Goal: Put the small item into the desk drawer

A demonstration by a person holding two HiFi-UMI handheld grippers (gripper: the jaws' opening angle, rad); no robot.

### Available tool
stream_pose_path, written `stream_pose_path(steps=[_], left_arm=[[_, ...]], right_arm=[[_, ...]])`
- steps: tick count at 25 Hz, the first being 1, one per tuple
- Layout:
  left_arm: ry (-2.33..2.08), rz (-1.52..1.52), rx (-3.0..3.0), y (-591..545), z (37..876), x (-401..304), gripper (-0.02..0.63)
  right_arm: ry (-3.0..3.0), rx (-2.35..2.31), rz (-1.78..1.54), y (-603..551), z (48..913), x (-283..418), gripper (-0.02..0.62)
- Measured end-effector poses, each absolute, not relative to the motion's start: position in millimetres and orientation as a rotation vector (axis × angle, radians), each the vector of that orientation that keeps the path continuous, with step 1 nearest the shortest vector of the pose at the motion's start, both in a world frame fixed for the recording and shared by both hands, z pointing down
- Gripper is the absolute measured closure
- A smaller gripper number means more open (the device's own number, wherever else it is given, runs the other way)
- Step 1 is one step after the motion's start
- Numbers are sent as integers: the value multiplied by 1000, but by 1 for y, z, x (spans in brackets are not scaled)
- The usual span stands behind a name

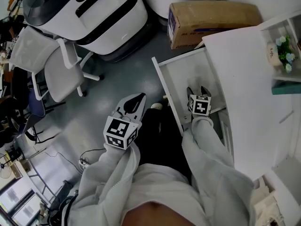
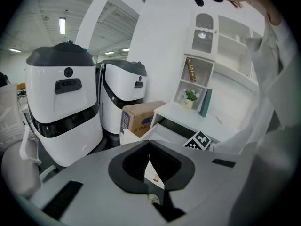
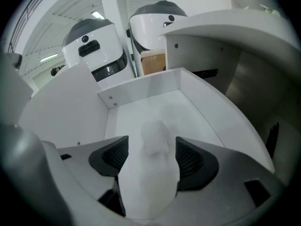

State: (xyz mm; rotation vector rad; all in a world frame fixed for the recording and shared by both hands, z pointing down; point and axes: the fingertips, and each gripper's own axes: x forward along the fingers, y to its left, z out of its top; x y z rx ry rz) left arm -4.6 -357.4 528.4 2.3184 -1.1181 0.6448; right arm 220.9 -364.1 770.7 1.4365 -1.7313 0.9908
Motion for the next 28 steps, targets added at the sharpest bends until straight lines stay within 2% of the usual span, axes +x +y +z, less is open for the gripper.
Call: stream_pose_path(steps=[10,19,24,27,28], left_arm=[[-982,618,2447,-358,506,18,589],[-854,508,2543,-358,490,58,589],[-780,464,2604,-355,478,85,589],[-763,435,2639,-354,470,97,589],[-763,422,2652,-355,467,101,589]], right_arm=[[-1805,1580,1113,-338,707,219,293],[-1914,1709,1131,-308,615,221,304],[-1949,1841,1036,-296,560,236,381],[-1932,1988,893,-290,525,254,506],[-1926,2029,837,-287,513,259,517]])
